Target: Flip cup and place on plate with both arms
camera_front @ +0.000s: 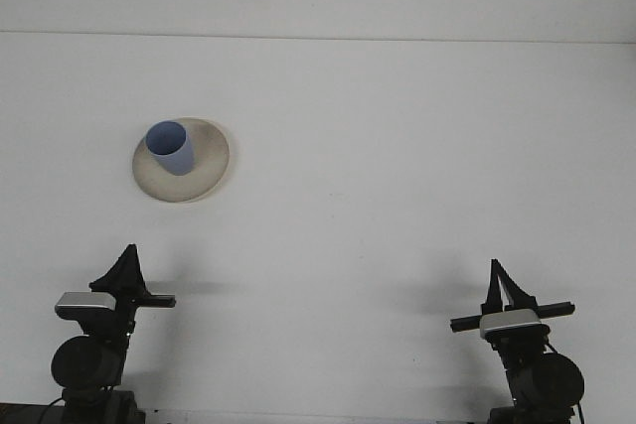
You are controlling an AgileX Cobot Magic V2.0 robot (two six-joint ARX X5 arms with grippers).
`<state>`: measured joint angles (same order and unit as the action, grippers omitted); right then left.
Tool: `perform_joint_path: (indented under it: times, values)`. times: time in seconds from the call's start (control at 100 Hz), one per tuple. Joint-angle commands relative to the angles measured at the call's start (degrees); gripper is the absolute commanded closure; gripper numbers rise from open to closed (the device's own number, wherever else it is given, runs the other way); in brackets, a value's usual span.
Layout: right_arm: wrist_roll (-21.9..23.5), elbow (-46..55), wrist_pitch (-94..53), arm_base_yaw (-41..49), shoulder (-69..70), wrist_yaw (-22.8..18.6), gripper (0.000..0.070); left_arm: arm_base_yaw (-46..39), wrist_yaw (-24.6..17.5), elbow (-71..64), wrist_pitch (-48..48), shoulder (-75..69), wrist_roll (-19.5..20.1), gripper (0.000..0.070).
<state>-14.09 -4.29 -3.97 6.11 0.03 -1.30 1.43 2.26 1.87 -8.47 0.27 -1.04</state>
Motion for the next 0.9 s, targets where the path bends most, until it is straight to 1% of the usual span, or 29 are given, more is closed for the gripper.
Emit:
perform_joint_path:
  times: [0.0,0.07,0.15,0.26,0.89]
  values:
    - [-1.03,1.62,1.64,-0.24,0.04,0.15,0.0699,0.13,0.09,-1.07,-0.59,-0.09,-0.26,0.0687]
    - [-0.61,3.67,2.45,-0.24,0.02,0.15,0.0699,0.13,0.09,-1.07,-0.61,-0.04,-0.28,0.0687]
    - [-0.76,3.56,0.92,-0.24,0.02,0.15,0.07,0.13,0.11,-1.05,-0.33,-0.09,-0.28,0.0687]
    - [-1.36,3.56,1.57,-0.24,0.02,1.2,0.0699,0.13,0.11,-1.05,-0.59,-0.04,-0.26,0.0687]
    - [-1.33,3.56,1.86,-0.17,0.02,1.25,0.07,0.13,0.11,-1.05,-0.59,-0.04,-0.28,0.0687]
